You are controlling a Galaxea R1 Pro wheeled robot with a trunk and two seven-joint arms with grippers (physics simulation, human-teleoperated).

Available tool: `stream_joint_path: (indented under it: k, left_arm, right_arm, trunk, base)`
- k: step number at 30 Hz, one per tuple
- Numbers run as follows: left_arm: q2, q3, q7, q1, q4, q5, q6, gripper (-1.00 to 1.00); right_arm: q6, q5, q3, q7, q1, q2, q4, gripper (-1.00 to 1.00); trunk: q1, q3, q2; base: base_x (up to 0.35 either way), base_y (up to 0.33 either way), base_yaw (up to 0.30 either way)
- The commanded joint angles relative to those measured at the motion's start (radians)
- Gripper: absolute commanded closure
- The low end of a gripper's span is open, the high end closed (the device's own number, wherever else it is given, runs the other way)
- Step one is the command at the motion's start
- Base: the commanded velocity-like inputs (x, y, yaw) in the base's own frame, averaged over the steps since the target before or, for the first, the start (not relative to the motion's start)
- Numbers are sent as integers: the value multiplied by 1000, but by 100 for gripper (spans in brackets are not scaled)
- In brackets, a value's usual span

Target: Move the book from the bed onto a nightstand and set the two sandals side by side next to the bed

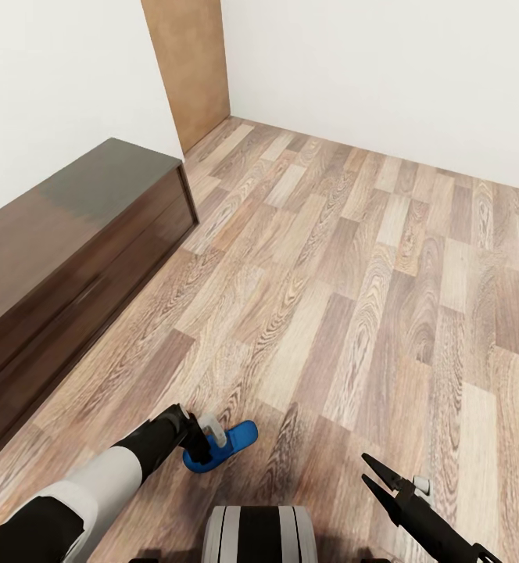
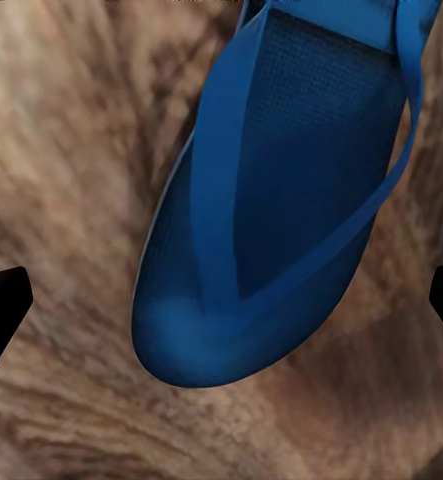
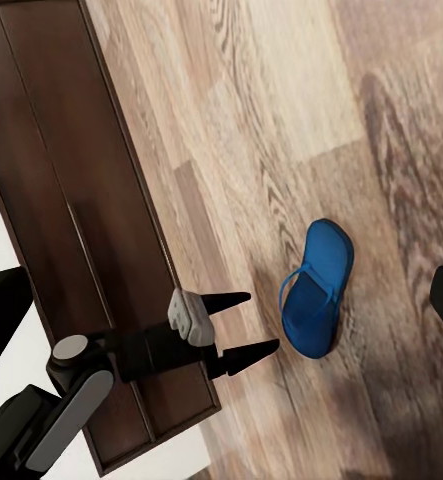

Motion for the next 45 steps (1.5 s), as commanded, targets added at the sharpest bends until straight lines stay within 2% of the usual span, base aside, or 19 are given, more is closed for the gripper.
stream_joint_path:
  k: [1, 6, 19, 41, 45]
  left_arm:
    - [0, 0, -6, 0, -2, -9, 3, -100]
    - [1, 0, -6, 0, -2, -9, 3, -100]
    - [1, 0, -5, 0, -2, -11, 3, -100]
    - [3, 1, -6, 0, -2, -10, 3, -100]
    - [3, 1, -6, 0, -2, -10, 3, -100]
  right_arm:
    - [7, -5, -1, 0, 0, 0, 0, -100]
    - [7, -5, -1, 0, 0, 0, 0, -100]
    - [7, -5, 0, 0, 0, 0, 0, -100]
    - [7, -4, -1, 0, 0, 0, 0, -100]
    - [7, -4, -1, 0, 0, 0, 0, -100]
  trunk:
    - [0, -1, 0]
    - [0, -1, 0]
    - [6, -51, -3]
    - [6, -51, -3]
    - [7, -66, -4]
  base:
    - [0, 0, 0]
    - [0, 0, 0]
    - [0, 0, 0]
    - [0, 0, 0]
    - [0, 0, 0]
